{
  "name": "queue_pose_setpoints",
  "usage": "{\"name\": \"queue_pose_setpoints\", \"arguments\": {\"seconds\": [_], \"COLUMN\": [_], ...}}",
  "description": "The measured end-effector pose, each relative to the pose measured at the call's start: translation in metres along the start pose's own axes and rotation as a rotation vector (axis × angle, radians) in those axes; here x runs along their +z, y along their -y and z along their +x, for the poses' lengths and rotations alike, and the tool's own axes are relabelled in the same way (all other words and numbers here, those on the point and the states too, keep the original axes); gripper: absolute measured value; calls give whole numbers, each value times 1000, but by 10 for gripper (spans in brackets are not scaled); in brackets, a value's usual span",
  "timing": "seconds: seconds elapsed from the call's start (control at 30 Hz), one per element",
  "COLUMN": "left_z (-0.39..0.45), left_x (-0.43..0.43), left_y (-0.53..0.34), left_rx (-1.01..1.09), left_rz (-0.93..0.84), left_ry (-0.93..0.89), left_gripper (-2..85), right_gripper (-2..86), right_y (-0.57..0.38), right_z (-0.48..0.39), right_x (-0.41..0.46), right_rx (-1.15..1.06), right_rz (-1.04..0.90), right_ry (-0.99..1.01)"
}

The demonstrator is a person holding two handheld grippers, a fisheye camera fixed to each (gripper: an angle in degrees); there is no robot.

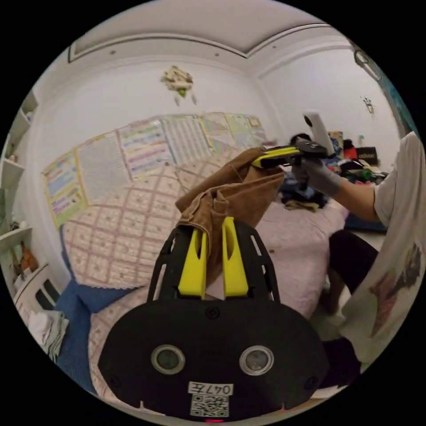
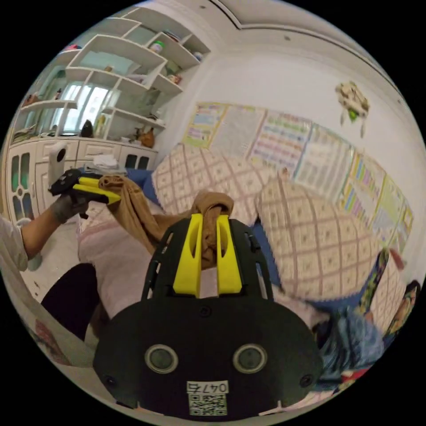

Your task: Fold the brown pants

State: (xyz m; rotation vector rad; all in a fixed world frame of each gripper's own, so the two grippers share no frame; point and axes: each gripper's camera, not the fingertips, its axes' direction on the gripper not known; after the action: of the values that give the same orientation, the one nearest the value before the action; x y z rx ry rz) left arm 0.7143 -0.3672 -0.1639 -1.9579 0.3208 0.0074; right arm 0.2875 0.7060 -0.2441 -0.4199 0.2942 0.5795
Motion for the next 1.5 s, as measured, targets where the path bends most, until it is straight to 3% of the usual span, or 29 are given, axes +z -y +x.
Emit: {"name": "queue_pose_setpoints", "arguments": {"seconds": [0.03,0.1,0.17,0.2,0.27,0.4,0.5,0.67,0.83,1.03,1.1,1.23,1.37,1.5], "left_z": [0,-1,2,4,1,-21,-32,-42,-54,-64,-63,-61,-69,-80], "left_x": [18,105,164,182,180,137,126,145,166,221,248,281,305,334], "left_y": [-2,-35,-85,-116,-140,-153,-168,-198,-216,-214,-212,-204,-193,-187], "left_rx": [-9,-119,-236,-304,-424,-663,-792,-907,-971,-947,-955,-979,-984,-1008], "left_rz": [-40,-312,-552,-630,-622,-455,-351,-378,-356,-465,-487,-520,-564,-578], "left_ry": [-48,-262,-306,-329,-371,-282,-296,-293,-323,-321,-341,-340,-275,-339], "left_gripper": [59,76,104,117,122,115,113,111,111,121,132,159,169,163], "right_gripper": [25,43,66,67,71,77,82,106,121,22,13,8,7,8], "right_y": [-29,-76,-132,-142,-161,-142,-109,-52,-17,6,22,48,18,-38], "right_z": [14,27,41,46,71,100,105,95,98,146,194,378,556,660], "right_x": [-8,-15,-25,-32,-68,-108,-123,-129,-134,-155,-175,-230,-302,-368], "right_rx": [56,123,199,225,307,281,170,-62,-227,-325,-246,123,486,719], "right_rz": [-95,-290,-557,-576,-586,-542,-465,-402,-428,-488,-443,-321,-249,-262], "right_ry": [19,78,167,183,250,324,425,547,454,372,388,306,213,42]}}
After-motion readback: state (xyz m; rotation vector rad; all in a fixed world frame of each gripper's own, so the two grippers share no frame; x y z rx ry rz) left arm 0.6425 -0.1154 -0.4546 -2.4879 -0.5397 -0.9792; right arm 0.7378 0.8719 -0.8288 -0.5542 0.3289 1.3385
